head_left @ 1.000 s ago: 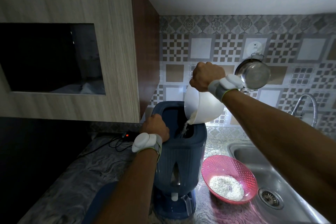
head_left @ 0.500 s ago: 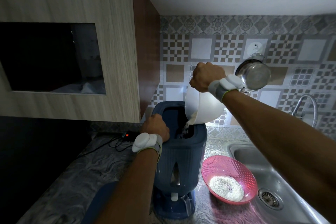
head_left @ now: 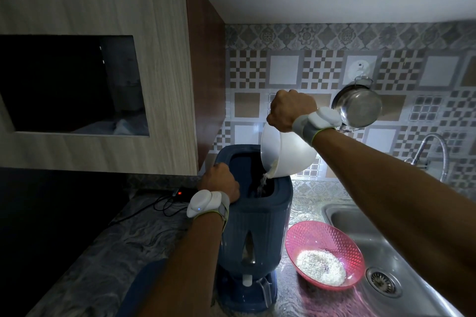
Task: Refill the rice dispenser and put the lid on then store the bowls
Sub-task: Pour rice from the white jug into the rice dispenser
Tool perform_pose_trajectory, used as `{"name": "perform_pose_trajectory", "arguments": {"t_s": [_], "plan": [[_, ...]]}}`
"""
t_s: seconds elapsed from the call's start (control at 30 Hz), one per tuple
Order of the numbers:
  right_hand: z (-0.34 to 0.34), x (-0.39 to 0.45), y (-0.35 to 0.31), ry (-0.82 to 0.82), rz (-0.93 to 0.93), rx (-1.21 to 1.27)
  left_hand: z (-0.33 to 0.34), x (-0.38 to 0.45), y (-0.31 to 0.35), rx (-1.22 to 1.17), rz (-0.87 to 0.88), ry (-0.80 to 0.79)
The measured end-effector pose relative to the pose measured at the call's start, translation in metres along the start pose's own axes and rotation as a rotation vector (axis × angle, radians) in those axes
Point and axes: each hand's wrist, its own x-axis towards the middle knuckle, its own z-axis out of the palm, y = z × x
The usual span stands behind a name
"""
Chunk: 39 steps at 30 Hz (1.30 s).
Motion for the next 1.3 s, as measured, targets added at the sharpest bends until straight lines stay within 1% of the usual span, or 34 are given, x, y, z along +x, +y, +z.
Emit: {"name": "perform_pose_trajectory", "arguments": {"t_s": [0.33,0.7,1.3], "plan": [[-0.0016,-0.0004,-0.0033,-0.018,0.012,0.012,-0.0001,-0.0002,-0.0005,-0.007,0.011,-0.007],[-0.0036,-0.0021,-0.0074,-0.017,-0.015,-0.030,-0.0022,-0.0010,0.0000,0.023,0.014,-0.018],[-0.0048,-0.0014,-0.0078,-0.022,-0.030,-0.046,-0.0054,-0.0038,0.0011,-0.024,0.024,-0.040]]}}
